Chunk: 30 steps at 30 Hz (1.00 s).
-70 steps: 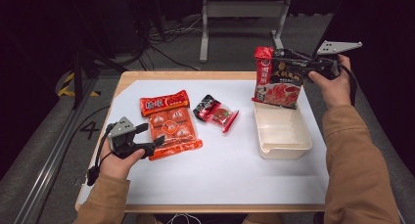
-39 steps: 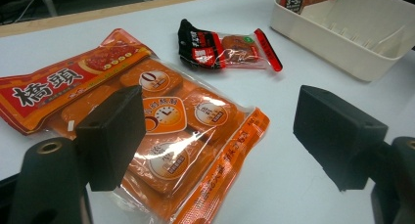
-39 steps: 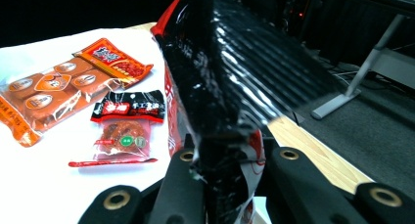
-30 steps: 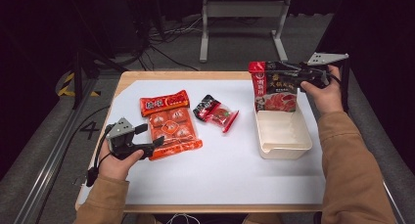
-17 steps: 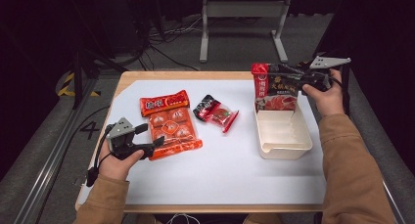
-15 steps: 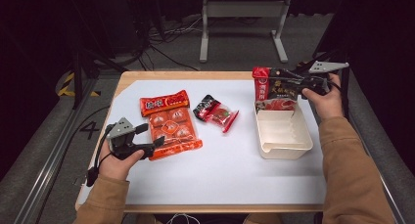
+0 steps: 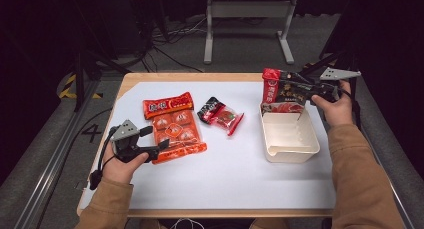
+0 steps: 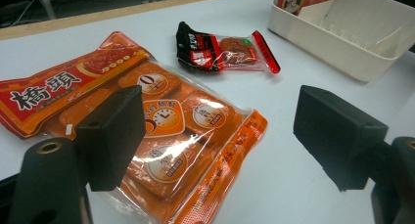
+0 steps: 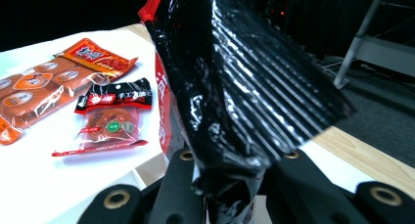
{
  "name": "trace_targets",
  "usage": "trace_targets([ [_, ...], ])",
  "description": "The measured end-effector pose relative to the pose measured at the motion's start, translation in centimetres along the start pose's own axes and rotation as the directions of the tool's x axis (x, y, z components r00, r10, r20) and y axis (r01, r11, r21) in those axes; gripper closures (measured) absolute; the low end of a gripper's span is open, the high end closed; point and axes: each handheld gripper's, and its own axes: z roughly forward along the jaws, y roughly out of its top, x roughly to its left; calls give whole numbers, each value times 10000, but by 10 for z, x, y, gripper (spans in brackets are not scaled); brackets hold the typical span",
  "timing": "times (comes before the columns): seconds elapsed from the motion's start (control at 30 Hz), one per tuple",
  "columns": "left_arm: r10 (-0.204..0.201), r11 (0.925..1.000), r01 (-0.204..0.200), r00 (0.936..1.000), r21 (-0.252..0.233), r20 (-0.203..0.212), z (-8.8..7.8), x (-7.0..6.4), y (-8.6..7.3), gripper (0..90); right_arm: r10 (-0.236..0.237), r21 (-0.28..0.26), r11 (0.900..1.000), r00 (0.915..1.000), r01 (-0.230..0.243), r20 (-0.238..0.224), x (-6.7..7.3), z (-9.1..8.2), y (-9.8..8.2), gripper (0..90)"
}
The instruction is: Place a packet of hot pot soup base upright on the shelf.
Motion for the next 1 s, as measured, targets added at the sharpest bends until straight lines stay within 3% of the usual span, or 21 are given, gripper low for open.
trace_targets([
  [0.33,-65,10000,65,10000,-15,51,1,2,1,205,172,326,9993,9995,-181,282,3,0,3,796],
  [0.4,-183,9998,183,9998,-14,123,2,1,1,205,253,508,9983,9989,-272,385,4,0,7,728],
  [0.43,-109,9999,109,9999,-4,133,4,2,2,204,637,424,9969,9964,-661,561,5,-1,9,613],
  [0.5,-51,10000,50,9999,27,157,5,2,2,201,649,286,9974,9962,-667,574,7,-3,12,489],
  [0.53,-51,10000,50,9999,27,157,5,2,2,200,649,286,9974,9962,-667,574,7,-3,12,489],
  [0.6,-66,10000,65,9997,49,215,6,1,3,198,668,255,9973,9950,-689,737,10,-5,15,394],
  [0.7,-35,10000,33,9997,80,252,8,1,4,196,460,307,9983,9934,-495,1050,14,-11,19,321],
  [0.9,76,9999,-80,9992,96,384,13,-2,7,193,371,74,9992,9886,-386,1462,27,-28,32,268],
  [1.0,37,9999,-42,9990,107,453,14,-2,7,192,13,-86,10000,9841,3,1777,38,-38,41,257],
])
